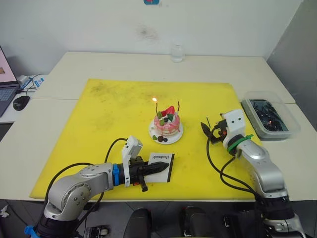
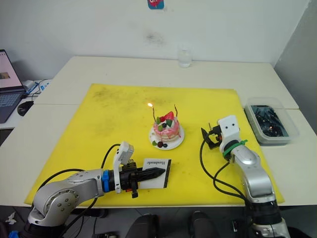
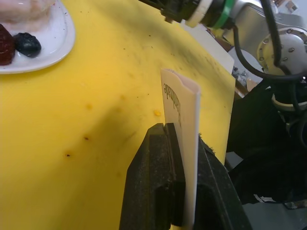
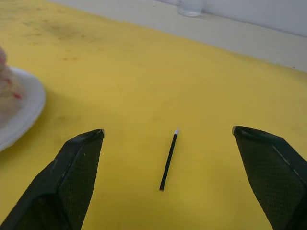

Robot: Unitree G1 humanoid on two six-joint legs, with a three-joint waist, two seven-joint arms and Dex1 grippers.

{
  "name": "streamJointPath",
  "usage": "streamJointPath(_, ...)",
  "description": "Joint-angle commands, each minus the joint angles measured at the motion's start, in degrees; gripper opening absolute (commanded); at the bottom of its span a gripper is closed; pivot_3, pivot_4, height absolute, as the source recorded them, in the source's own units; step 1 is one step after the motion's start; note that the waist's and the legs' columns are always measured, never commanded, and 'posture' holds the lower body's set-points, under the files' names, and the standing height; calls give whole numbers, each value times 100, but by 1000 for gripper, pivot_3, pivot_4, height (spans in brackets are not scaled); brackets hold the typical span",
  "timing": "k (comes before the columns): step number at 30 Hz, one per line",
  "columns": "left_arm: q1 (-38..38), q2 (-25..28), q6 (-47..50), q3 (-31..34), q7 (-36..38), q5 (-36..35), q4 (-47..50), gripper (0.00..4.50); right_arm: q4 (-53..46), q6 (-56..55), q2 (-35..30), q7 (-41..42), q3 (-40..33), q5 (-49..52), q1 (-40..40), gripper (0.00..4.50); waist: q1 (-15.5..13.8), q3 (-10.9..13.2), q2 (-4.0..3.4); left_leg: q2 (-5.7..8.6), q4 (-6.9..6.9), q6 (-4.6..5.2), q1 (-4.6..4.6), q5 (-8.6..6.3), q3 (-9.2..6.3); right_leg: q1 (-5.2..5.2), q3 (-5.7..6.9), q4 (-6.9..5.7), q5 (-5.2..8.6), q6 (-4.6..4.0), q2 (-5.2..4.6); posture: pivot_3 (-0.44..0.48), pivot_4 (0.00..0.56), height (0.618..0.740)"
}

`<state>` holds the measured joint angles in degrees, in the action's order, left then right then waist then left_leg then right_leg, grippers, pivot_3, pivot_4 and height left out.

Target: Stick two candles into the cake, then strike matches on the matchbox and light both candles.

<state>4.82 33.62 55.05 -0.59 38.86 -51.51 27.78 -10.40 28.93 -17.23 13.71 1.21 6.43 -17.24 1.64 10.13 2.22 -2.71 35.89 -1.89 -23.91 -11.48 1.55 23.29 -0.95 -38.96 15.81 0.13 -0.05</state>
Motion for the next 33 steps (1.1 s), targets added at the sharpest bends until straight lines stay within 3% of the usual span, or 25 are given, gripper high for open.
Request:
streamJointPath(1,15,17,-49,87,-27,-65,230,0,309,-211,150,-253,-70,-168,-253,4479,1,0,0,0,0,0,0,0,0,0,0,0,0,0,0,0,150,740)
streamJointPath(10,41,27,-17,72,-59,-104,244,0,828,-32,478,-592,-148,-287,-521,4479,2,0,0,-1,0,0,0,0,0,0,-1,-2,0,0,0,0,150,740)
streamJointPath(13,55,29,-23,61,-46,-87,217,0,864,129,586,-681,-181,-264,-533,3950,3,0,0,-1,0,0,0,0,0,0,-1,-2,0,0,0,0,150,740)
streamJointPath(24,-32,30,-97,21,19,-27,216,0,639,573,706,-773,-155,-315,-467,55,-8,0,0,2,3,0,1,0,0,-2,-1,-2,-1,1,-1,0,150,740)
streamJointPath(33,-2,-3,-98,-13,-3,-24,209,0,-518,903,637,-441,63,-146,-359,18,1,1,-2,-2,0,0,0,0,0,1,0,-2,-1,0,0,0,150,740)
